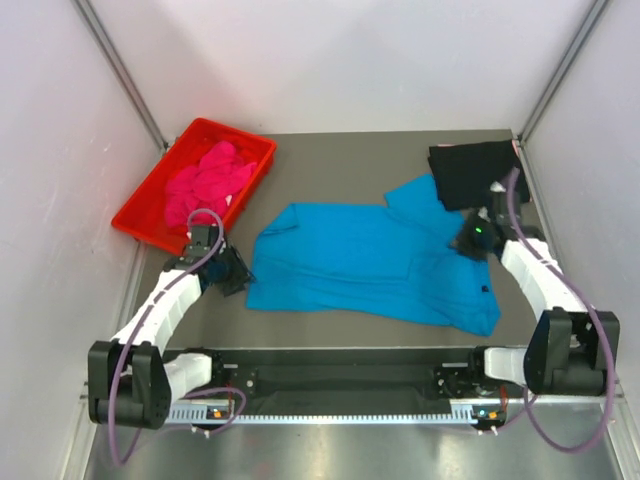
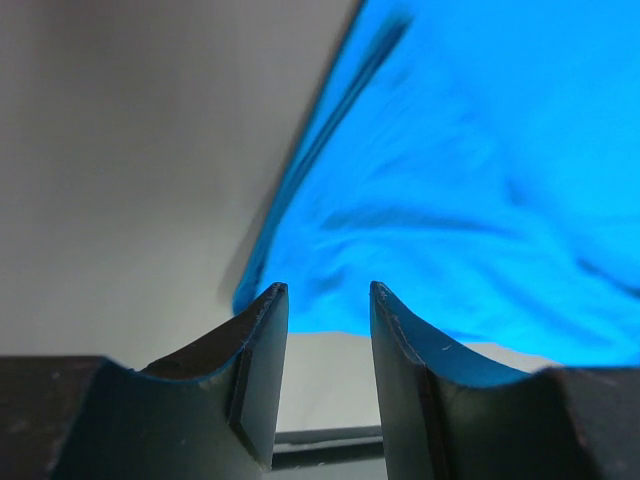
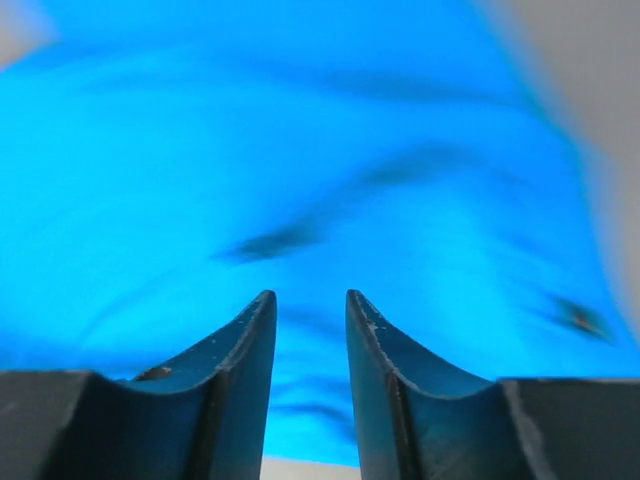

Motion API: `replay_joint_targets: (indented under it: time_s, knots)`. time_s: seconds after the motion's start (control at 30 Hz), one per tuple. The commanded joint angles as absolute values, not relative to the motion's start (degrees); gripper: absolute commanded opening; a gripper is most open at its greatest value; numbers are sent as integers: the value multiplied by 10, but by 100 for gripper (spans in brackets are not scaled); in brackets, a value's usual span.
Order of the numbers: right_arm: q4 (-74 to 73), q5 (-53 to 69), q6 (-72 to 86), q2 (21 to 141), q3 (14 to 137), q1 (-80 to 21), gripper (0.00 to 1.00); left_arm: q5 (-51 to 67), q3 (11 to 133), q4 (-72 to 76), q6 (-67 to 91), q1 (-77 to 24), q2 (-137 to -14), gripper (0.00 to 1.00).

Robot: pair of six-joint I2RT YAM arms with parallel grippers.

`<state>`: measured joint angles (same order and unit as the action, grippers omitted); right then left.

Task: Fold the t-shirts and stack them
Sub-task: Fold the tshirt

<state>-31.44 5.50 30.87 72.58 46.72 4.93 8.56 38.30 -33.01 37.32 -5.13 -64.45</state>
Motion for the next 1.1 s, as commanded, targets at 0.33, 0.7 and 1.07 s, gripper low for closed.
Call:
replay_joint_targets:
  time_s: [0.33,0.7,1.07]
  knots:
    - [-163,284,108,1011,813,-348,40,7,418,-383,409,-49,-673,46]
    - [-162,272,97,1250,1035,-474,45,-109,545,-407,389,-44,-532,47]
    - [-149,316,103,1366,1129,-490,45,5,362,-319,446,-44,-586,42]
